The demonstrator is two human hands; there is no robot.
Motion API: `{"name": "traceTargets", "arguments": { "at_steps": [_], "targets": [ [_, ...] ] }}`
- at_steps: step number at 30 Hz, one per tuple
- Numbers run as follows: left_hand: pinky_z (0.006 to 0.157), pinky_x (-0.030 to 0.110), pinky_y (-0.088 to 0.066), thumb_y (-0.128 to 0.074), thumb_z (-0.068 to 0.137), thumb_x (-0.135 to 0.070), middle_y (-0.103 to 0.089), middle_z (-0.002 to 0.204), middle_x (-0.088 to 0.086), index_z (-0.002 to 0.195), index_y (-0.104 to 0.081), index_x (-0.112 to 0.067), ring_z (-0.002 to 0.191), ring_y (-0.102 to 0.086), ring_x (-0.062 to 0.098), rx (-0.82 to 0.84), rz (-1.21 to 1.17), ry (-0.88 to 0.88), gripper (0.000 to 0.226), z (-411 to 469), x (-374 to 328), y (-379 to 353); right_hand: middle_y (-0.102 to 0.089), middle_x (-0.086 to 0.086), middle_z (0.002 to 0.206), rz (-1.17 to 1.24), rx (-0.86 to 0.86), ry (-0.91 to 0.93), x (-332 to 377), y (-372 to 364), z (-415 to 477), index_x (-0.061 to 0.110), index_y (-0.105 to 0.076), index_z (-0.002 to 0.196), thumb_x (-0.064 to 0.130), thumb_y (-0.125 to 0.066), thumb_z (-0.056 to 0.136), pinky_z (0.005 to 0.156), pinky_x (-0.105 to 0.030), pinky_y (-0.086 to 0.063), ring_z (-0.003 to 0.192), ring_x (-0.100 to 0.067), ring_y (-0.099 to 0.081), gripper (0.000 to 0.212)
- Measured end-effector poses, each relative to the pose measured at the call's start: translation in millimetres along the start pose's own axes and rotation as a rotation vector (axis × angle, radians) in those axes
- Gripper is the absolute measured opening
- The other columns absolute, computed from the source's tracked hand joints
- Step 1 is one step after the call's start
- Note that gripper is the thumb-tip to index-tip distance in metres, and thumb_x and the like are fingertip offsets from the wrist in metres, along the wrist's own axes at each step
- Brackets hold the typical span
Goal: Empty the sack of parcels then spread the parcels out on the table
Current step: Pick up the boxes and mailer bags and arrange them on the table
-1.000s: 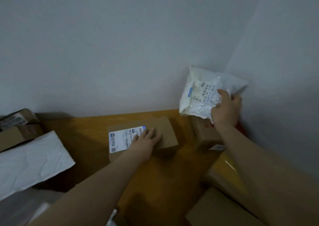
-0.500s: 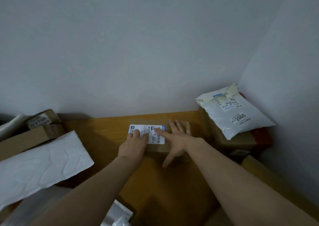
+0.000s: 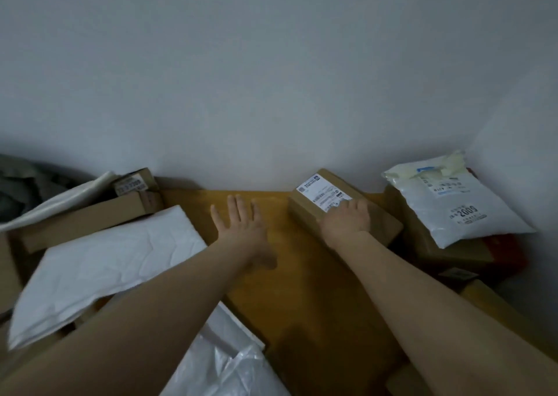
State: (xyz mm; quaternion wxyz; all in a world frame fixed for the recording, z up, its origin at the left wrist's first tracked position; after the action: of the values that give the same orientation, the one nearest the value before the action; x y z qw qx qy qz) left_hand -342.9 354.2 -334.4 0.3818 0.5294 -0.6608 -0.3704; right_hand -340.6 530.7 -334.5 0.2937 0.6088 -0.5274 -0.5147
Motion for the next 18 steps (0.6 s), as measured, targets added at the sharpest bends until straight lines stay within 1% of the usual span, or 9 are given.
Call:
{"name": "traceTargets", "arguments": {
  "at_steps": [2, 4, 6, 8, 10, 12, 15, 16, 18],
  "targets": [
    [0.107, 0.069, 0.011, -0.074, 0.071, -0.048, 0.035, 0.148, 0.023, 0.143, 0.03, -0.012, 0.136, 0.033, 0.039, 0.087, -0.046, 0.087, 0.132, -12.6, 28.4, -5.6, -0.048, -0.014, 0.135, 0.254, -0.027, 0.064, 25.0, 14.3, -2.3, 0.012, -0.049, 0.129, 0.037, -0.037, 0.099, 0.104, -0.042, -0.03, 0.124, -0.031, -0.043, 0.041],
    [0.107, 0.07, 0.004, -0.078, 0.071, -0.041, 0.034, 0.148, 0.024, 0.143, 0.03, -0.014, 0.137, 0.03, 0.041, 0.141, -0.051, 0.172, 0.133, -23.9, 58.7, -8.2, -0.053, -0.011, 0.13, 0.534, 0.077, 0.186, 65.5, 18.3, -6.8, 0.012, -0.051, 0.127, 0.031, -0.043, 0.098, 0.101, -0.039, -0.039, 0.118, -0.029, -0.05, 0.036],
    [0.108, 0.07, -0.004, -0.075, 0.075, -0.039, 0.022, 0.153, 0.025, 0.147, 0.022, -0.014, 0.142, 0.018, 0.043, 0.183, -0.061, 0.235, 0.124, -31.0, 90.7, -14.6, -0.055, -0.01, 0.132, 0.785, 0.207, 0.282, 108.6, 21.6, -15.3, 0.013, -0.053, 0.129, 0.02, -0.047, 0.096, 0.101, -0.037, -0.044, 0.119, -0.027, -0.053, 0.034],
    [0.111, 0.063, -0.018, -0.062, 0.086, -0.035, -0.005, 0.155, 0.025, 0.151, 0.003, -0.011, 0.144, -0.007, 0.042, 0.198, -0.108, 0.257, 0.095, -36.8, 116.2, -18.9, -0.055, -0.012, 0.132, 0.9, 0.274, 0.327, 142.3, 26.3, -23.4, 0.011, -0.053, 0.131, 0.011, -0.047, 0.095, 0.101, -0.037, -0.045, 0.119, -0.027, -0.054, 0.036],
    [0.109, 0.046, -0.035, -0.045, 0.096, -0.025, -0.036, 0.145, 0.019, 0.146, -0.027, -0.006, 0.133, -0.037, 0.034, 0.101, -0.182, 0.222, 0.057, -39.7, 132.2, -8.3, -0.054, -0.014, 0.134, 0.941, 0.308, 0.336, 166.3, 28.6, -30.5, 0.009, -0.05, 0.134, 0.006, -0.047, 0.094, 0.1, -0.036, -0.045, 0.121, -0.029, -0.053, 0.041],
    [0.097, 0.037, -0.042, -0.042, 0.098, -0.016, -0.052, 0.131, 0.015, 0.134, -0.045, -0.006, 0.12, -0.051, 0.029, -0.08, -0.263, 0.221, 0.037, -44.9, 153.1, 17.4, -0.048, -0.014, 0.14, 0.986, 0.314, 0.349, 187.5, 33.4, -38.4, 0.009, -0.041, 0.142, 0.01, -0.054, 0.091, 0.101, -0.036, -0.045, 0.126, -0.029, -0.049, 0.052],
    [0.093, 0.039, -0.046, -0.043, 0.096, -0.009, -0.058, 0.121, 0.015, 0.124, -0.051, -0.006, 0.112, -0.056, 0.032, -0.302, -0.335, 0.251, 0.029, -58.3, 196.2, 49.3, -0.037, -0.008, 0.149, 1.025, 0.285, 0.471, 220.8, 52.7, -59.3, 0.013, -0.029, 0.147, 0.03, -0.074, 0.079, 0.103, -0.036, -0.042, 0.133, -0.026, -0.041, 0.083],
    [0.092, 0.041, -0.048, -0.044, 0.095, -0.009, -0.059, 0.119, 0.015, 0.122, -0.051, -0.007, 0.109, -0.057, 0.033, -0.35, -0.319, 0.242, 0.028, -61.8, 208.7, 55.9, -0.035, -0.007, 0.149, 0.97, 0.258, 0.542, 232.5, 60.1, -68.9, 0.015, -0.029, 0.147, 0.031, -0.076, 0.077, 0.103, -0.035, -0.04, 0.134, -0.025, -0.039, 0.086],
    [0.09, 0.043, -0.049, -0.05, 0.093, -0.015, -0.06, 0.115, 0.012, 0.12, -0.052, -0.013, 0.106, -0.058, 0.032, -0.389, -0.284, 0.23, 0.027, -68.4, 233.4, 58.7, -0.035, -0.005, 0.149, 0.844, 0.188, 0.698, 258.8, 75.3, -89.3, 0.019, -0.03, 0.146, 0.026, -0.077, 0.076, 0.104, -0.035, -0.038, 0.134, -0.024, -0.038, 0.084]
  ]
}}
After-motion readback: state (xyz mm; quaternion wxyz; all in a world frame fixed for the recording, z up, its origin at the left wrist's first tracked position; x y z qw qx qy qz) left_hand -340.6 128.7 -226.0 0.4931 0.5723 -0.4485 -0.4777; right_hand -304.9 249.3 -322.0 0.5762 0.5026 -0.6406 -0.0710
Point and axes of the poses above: each hand's wrist, its own z-axis towards the middle knuckle, its own y-axis out of the back of the hand, x = y × z, the point moved 9 cm from there along z, towards the middle knuckle
